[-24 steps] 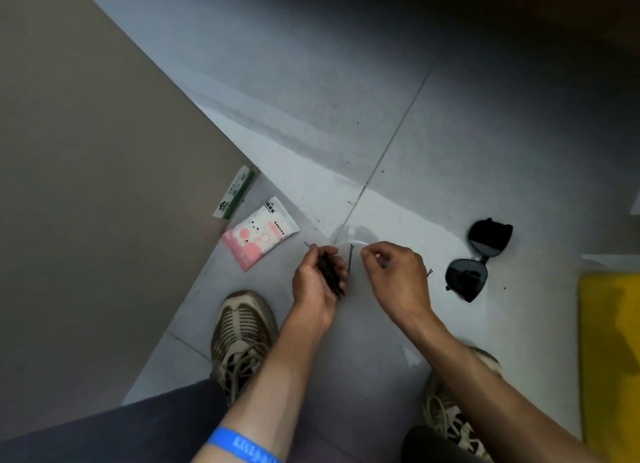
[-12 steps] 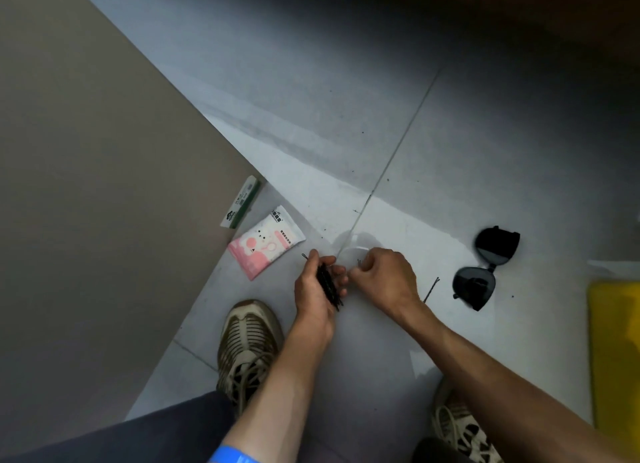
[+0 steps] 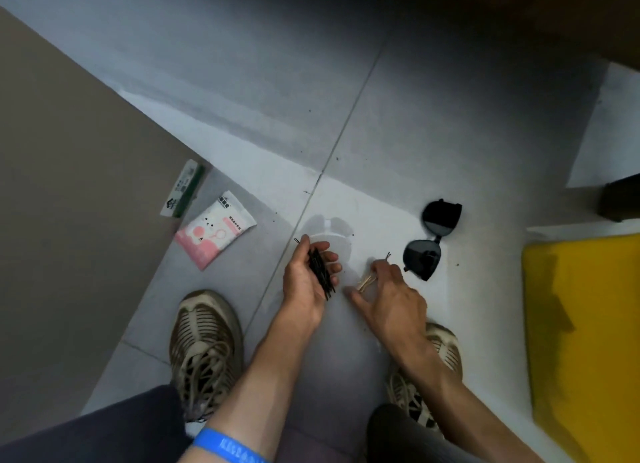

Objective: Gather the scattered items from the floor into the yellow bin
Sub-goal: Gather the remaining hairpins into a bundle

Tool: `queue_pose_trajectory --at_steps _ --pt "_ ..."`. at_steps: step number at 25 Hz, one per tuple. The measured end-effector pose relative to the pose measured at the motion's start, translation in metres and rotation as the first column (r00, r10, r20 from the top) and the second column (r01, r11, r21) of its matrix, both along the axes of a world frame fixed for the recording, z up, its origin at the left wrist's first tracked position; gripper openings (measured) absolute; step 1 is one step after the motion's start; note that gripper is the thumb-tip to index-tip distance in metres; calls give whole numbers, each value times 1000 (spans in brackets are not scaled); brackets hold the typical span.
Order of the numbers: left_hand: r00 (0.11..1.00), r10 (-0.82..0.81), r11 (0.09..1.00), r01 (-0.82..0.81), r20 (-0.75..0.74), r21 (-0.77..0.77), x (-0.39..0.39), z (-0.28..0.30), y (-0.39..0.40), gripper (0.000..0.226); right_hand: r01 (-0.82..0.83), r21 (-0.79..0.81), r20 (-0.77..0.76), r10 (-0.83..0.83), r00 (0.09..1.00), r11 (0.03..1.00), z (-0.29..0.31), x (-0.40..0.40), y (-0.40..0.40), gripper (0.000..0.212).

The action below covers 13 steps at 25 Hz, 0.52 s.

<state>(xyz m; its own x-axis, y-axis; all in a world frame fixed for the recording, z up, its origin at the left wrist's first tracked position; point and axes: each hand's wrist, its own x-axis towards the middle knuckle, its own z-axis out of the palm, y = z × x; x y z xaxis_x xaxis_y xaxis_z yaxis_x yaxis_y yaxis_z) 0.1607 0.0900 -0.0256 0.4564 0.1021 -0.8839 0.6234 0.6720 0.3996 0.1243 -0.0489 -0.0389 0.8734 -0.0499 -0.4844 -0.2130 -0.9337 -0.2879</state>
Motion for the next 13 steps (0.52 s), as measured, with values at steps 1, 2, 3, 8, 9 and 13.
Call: queue_pose_trajectory --at_steps 1,2,3,8,9,13 --pt "1000 -4 1000 4 -2 0 -3 0 -1 39 -12 29 32 11 999 1000 -2 0 3 43" --pt "1000 -5 1000 5 -6 5 -5 -1 -1 38 15 67 52 -19 998 998 -3 3 4 32" --pt "1000 -6 1000 6 -12 14 -7 -1 0 38 70 111 49 -76 996 991 -4 5 4 24" --pt "999 -25 999 26 -20 30 -11 -3 -3 37 293 210 66 -313 948 933 -5 -4 0 21" --pt "999 -33 999 34 -21 33 -11 -4 -5 36 351 208 101 -377 921 913 -5 -5 -5 20" --pt "995 -88 994 91 -41 64 -13 -5 -10 26 436 90 208 -445 871 895 -7 4 -39 22"
